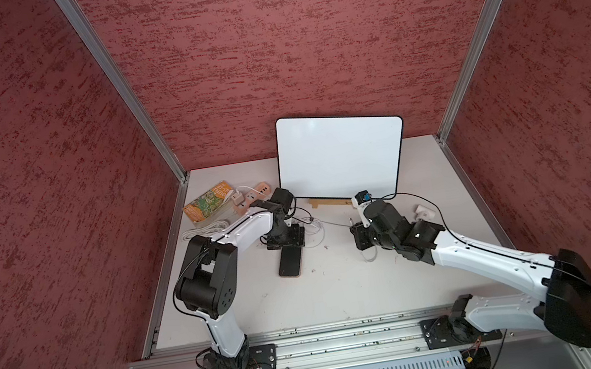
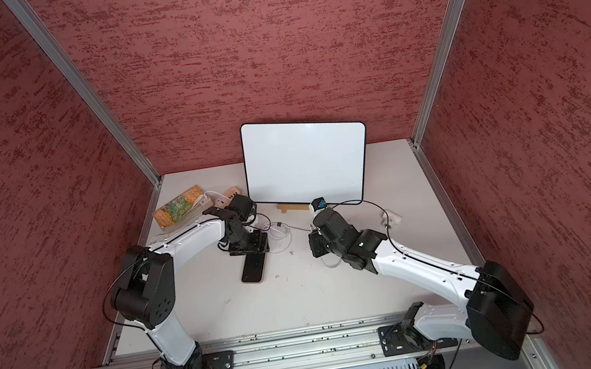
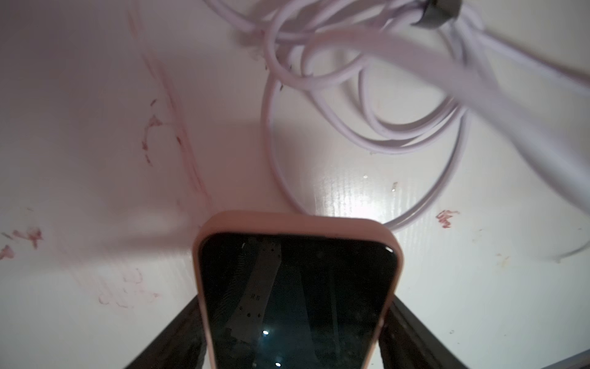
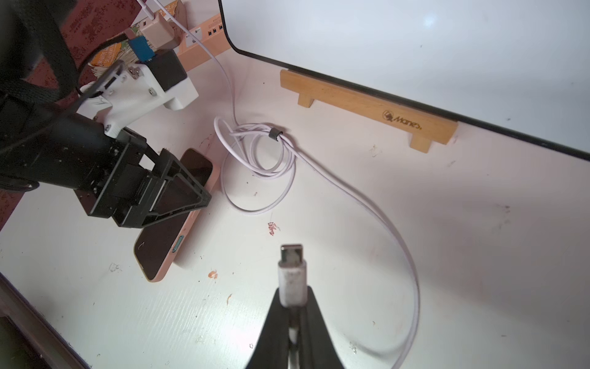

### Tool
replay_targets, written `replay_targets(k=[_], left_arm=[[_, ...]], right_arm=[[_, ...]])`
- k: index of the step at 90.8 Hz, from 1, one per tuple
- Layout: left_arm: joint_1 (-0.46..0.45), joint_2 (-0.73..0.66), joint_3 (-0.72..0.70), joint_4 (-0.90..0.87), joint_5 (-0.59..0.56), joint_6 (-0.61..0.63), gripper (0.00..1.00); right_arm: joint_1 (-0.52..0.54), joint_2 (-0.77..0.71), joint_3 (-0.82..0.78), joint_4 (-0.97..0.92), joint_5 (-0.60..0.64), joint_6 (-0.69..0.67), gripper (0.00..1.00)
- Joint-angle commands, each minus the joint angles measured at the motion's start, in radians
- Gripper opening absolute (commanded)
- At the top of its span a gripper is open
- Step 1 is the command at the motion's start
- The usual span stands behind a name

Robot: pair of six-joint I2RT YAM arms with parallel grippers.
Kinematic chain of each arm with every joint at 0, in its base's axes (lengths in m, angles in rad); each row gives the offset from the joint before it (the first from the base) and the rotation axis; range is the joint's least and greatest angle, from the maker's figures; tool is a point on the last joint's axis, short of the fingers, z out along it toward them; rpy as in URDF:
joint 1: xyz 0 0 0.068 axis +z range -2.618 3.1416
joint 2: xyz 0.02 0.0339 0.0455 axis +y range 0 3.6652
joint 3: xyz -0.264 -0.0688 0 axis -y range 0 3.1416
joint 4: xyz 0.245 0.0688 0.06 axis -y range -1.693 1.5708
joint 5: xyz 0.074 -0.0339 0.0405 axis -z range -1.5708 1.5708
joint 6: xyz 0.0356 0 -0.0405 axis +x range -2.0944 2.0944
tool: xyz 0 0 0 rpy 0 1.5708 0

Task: Plug the charging cable into the phone
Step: Pick up the phone at the center of the board, then insert the charging cable into the phone.

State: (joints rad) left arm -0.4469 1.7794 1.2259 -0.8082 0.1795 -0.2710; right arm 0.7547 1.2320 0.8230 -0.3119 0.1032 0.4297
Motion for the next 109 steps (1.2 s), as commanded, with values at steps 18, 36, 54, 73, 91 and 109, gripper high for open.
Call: replay_targets(k=[18,36,54,73,91,109], left_arm=[[0.032,-0.097,0.049,0.101,0.107,-0.436,0.00],[0.073,-0.040,0.135,-0.146,-0.008,-0.697,0.00],[0.088,0.038,0.193,-0.255,-0.064,-0.724,0.00],[0.063,0.170,0.427,-0.524,-0.180,-0.695,0.00],[0.073,0.073,0.350,-0.450,-0.168,-0.796,0.00],[0.083,0.063,0.355,-0.457,-0.150,-0.903,0.00]], right_arm=[[-0.013,-0.004,0.041,-0.027,0.014,-0.032,0.00],[-0.012,0.036,0.093,-0.091,-0.006,-0.057,0.00],[-0.011,0.075,0.134,-0.102,-0.074,-0.077,0.00],[-0.006,0.115,0.191,-0.149,-0.137,-0.144,0.00],[0.003,0.153,0.250,-0.219,-0.218,-0.224,0.00],[0.007,0.185,0.323,-0.313,-0.275,-0.290,0.00]])
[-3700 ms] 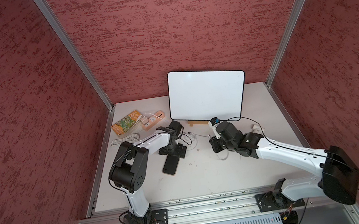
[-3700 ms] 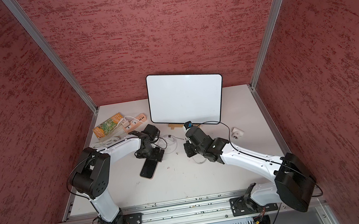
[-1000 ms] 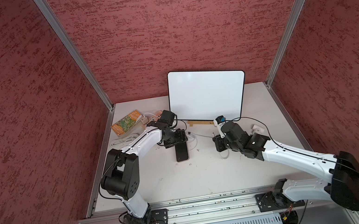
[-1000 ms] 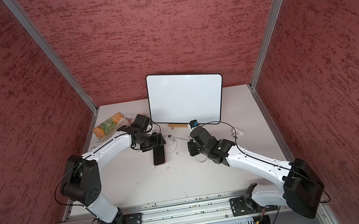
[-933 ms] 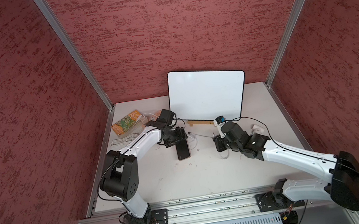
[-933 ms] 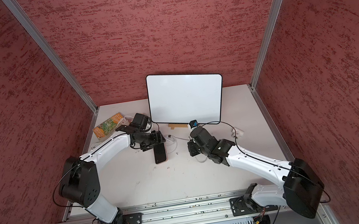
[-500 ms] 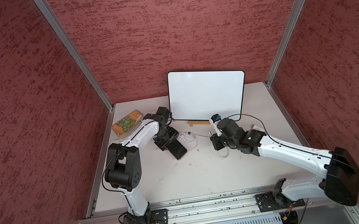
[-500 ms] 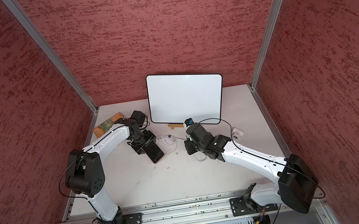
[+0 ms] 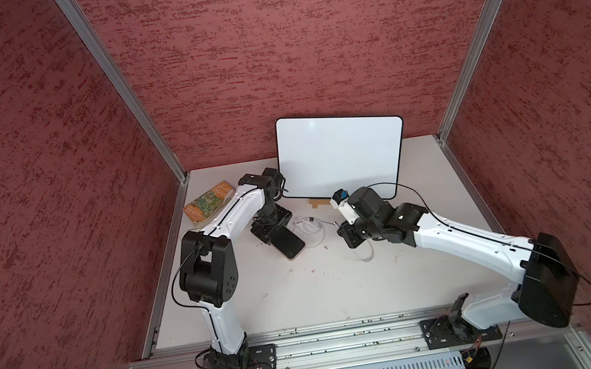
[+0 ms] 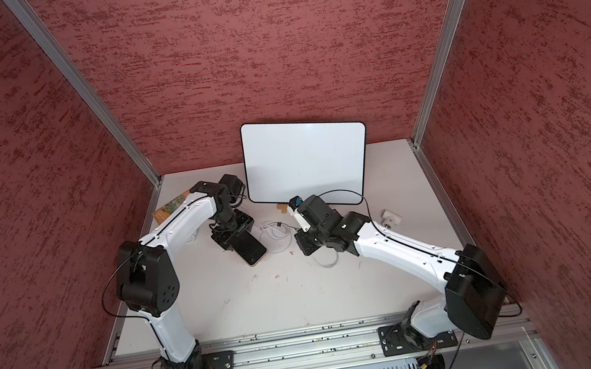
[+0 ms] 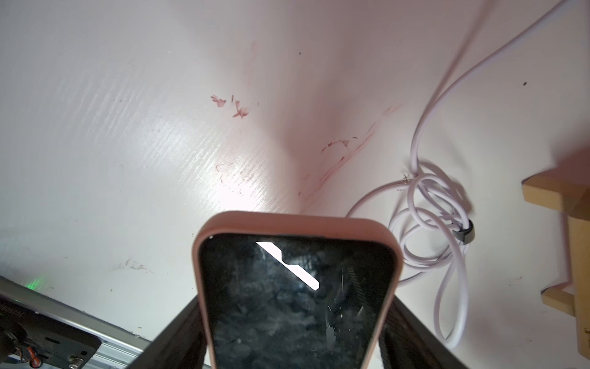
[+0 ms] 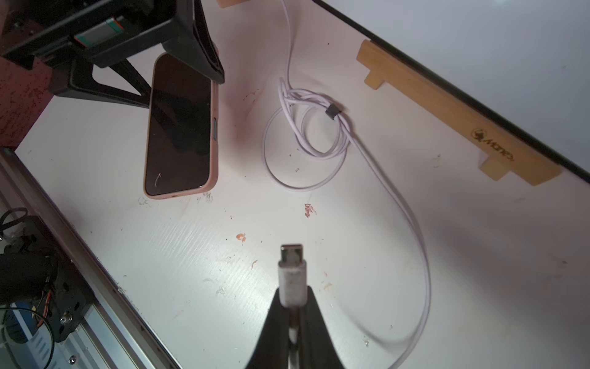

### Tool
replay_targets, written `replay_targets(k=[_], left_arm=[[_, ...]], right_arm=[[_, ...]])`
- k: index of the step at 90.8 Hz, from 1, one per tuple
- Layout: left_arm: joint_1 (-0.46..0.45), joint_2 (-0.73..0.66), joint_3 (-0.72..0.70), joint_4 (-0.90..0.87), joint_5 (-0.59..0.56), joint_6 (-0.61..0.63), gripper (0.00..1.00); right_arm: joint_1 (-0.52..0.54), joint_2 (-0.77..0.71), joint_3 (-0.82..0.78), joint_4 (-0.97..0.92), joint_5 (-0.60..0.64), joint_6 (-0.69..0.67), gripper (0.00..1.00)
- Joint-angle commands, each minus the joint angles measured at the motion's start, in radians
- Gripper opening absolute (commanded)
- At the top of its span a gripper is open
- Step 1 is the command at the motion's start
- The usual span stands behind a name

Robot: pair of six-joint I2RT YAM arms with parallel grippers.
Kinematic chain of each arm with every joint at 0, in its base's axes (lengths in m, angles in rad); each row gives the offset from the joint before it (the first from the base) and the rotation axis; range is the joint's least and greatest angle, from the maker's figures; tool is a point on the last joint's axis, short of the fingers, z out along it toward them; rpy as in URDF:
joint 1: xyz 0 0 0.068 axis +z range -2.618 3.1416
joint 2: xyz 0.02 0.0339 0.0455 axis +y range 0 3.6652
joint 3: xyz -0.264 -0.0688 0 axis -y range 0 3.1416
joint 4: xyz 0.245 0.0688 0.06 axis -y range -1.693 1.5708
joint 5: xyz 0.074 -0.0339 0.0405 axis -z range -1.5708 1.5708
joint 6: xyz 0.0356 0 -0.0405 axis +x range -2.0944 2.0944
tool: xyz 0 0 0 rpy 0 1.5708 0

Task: Plug the charging cable into the phone
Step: Insert the charging cable into the phone.

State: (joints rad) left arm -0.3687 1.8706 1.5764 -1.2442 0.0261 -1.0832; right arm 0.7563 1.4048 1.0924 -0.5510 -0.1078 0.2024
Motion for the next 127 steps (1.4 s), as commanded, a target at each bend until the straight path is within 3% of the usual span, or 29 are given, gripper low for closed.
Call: replay_targets(k=[1,28,82,127], left_arm=[[0.005,-0.028,0.005,-0.021,0.006,-0.095,0.00],[-0.002,-0.052,0.015,-0.024,-0.001,-0.143,0.00],[-0.041,-0.105,-0.013,-0.088,-0.062,-0.140,0.00],[-0.071,-0.113,-0.017,-0.104,-0.068,-0.144,0.00]], right_arm=[[0.006,0.014,0.058,-0.079,-0.067,-0.065,0.00],[0.064,0.099,0.179,-0.220,-0.142,-0.158,0.00],[0.258,0.278,0.322,-0.321,0.017,-0.284,0.00],[0.279,0.326,0.331,-0.278,0.037,-0.323,0.00]])
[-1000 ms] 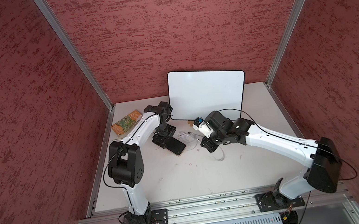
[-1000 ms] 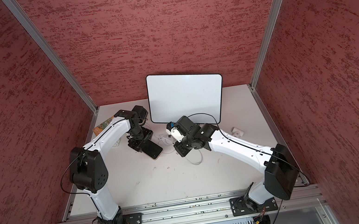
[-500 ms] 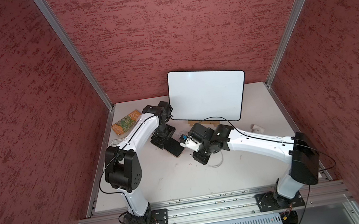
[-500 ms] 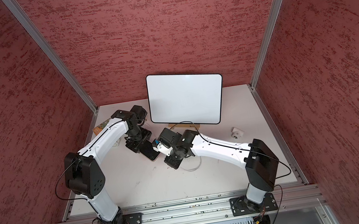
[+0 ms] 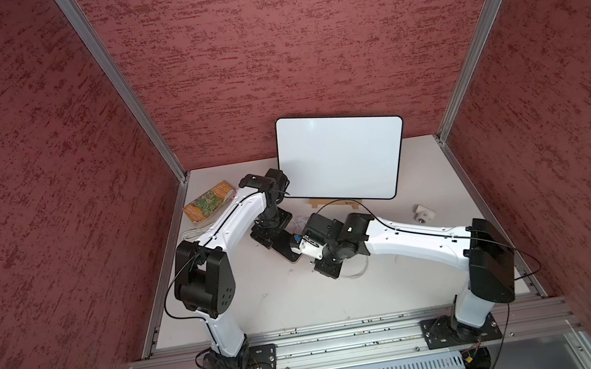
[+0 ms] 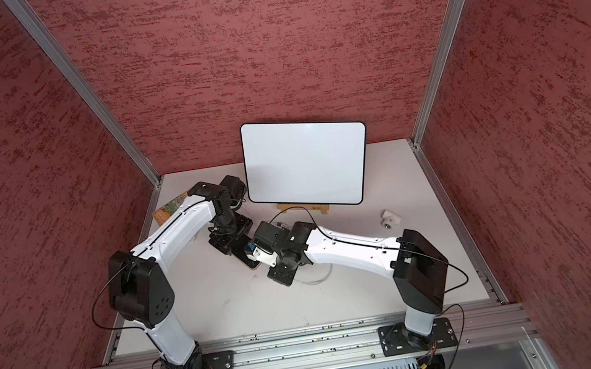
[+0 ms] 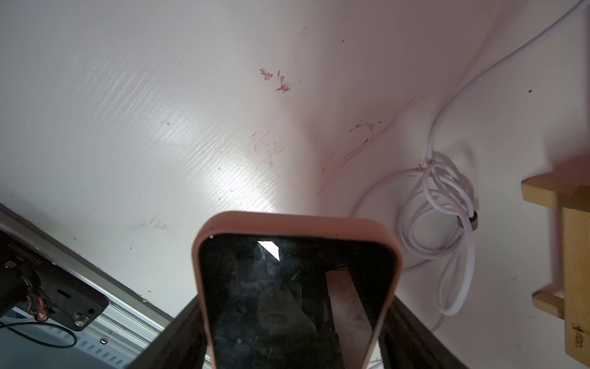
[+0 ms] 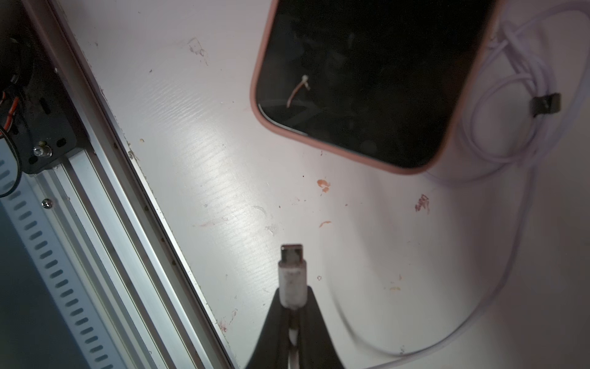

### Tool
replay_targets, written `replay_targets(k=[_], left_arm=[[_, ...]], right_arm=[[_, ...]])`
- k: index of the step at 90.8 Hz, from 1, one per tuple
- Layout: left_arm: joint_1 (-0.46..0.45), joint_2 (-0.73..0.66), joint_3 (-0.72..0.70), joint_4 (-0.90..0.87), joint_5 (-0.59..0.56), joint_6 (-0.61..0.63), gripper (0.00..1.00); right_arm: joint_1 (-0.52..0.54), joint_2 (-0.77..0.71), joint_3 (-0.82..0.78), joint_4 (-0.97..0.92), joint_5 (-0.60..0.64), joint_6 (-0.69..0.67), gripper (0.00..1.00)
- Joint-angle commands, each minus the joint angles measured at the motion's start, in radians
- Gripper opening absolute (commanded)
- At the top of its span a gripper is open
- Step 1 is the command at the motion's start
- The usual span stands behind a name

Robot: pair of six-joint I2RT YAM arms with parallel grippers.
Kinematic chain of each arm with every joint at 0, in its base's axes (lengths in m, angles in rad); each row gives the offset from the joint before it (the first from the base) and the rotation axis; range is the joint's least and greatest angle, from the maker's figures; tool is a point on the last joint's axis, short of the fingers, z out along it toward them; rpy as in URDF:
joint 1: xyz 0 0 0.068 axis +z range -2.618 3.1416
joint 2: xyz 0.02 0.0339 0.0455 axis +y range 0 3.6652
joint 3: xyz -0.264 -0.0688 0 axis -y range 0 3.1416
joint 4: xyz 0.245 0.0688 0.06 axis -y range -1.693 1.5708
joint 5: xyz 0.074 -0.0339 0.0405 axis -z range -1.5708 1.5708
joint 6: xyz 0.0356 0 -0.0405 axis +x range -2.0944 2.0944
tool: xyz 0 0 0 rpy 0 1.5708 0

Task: Plug the charging cable into the phone
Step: Insert the charging cable into the phone.

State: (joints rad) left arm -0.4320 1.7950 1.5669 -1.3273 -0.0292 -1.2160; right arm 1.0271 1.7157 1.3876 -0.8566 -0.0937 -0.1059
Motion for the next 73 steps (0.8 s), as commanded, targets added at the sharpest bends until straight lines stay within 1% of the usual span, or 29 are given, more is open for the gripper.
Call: replay_targets(k=[1,73], left_arm=[[-0.009,-0.037,-0.008,-0.020,-0.013,-0.011,0.00],[-0.030,-0.072,-0.036,-0.017,-0.024,-0.012,0.00]], right_arm=[[0.008,0.016,0.037,0.029,0.023,-0.015,0.00],[0.013,0.058,0.064,0.061,0.007,-0.003,0.00]])
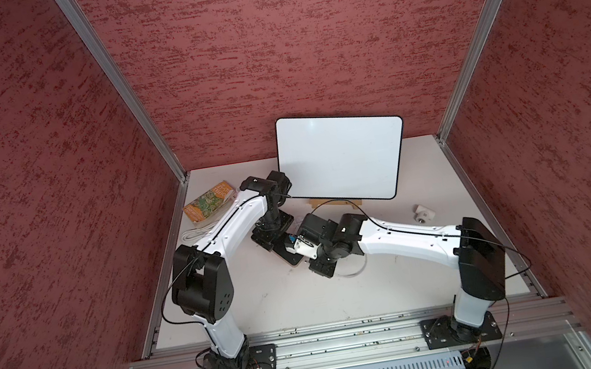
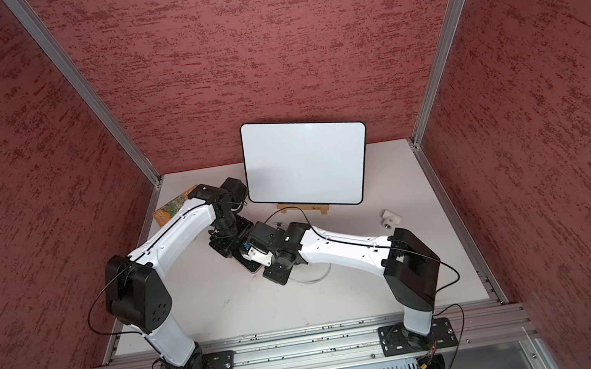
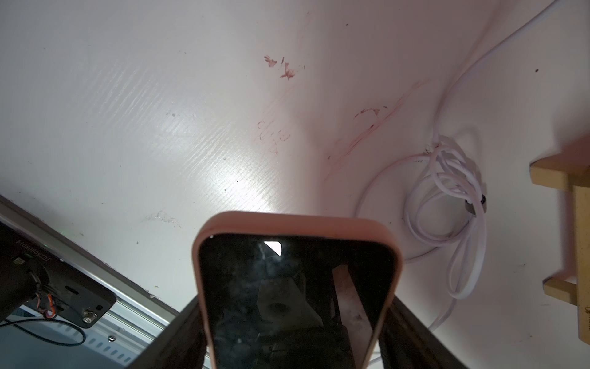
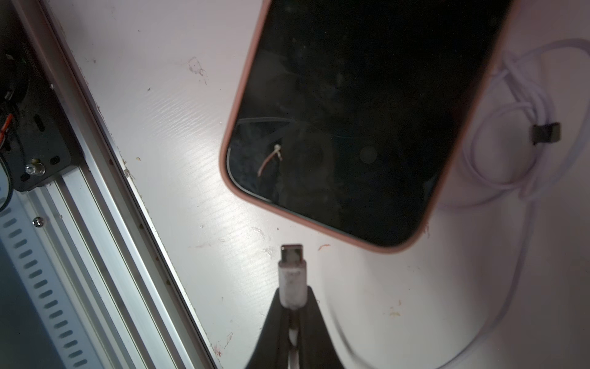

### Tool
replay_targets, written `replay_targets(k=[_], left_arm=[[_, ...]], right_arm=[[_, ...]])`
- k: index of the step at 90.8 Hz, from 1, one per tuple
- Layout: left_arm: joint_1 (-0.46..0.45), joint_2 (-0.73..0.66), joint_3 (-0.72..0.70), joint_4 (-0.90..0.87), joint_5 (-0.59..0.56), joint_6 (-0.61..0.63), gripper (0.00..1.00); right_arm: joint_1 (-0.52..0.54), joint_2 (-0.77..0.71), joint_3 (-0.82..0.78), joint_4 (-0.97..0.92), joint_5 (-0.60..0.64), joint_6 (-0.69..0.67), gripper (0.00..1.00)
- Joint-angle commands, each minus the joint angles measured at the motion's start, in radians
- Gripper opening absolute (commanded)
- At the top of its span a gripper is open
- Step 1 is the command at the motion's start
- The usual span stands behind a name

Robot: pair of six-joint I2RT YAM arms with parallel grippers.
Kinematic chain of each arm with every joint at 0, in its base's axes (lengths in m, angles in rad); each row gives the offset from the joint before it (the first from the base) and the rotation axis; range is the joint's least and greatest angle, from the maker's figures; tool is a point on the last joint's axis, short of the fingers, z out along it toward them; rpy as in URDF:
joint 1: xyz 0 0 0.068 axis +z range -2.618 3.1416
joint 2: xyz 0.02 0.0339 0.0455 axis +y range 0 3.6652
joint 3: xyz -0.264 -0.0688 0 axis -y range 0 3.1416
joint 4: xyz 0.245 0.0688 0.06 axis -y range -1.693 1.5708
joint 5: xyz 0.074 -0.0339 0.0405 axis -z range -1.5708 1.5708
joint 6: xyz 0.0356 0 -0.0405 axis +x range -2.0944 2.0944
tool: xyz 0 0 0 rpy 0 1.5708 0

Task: Plug the charging cable into the phone
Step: Insert the charging cable into the phone.

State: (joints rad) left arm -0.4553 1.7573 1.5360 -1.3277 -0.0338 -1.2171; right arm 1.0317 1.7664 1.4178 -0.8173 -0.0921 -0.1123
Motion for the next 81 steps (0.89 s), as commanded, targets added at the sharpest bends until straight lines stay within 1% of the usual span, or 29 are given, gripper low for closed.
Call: replay_targets(k=[1,67,81], left_arm=[[-0.006,-0.035,-0.004,-0.016,-0.020,-0.011,0.00],[-0.017,-0.040,0.004,-0.025,-0.036,-0.008,0.00],[-0.015,-0.039,0.004,-0.027,-0.037,-0.007,0.00]], right_arm=[[0.009,0.007,0.034,0.022,0.007,0.003,0.00],[0.010,0.034,0.059,0.027,0.025,-0.003,0.00],[0.011,0.019,0.053,0.024,0.018,0.002,0.00]])
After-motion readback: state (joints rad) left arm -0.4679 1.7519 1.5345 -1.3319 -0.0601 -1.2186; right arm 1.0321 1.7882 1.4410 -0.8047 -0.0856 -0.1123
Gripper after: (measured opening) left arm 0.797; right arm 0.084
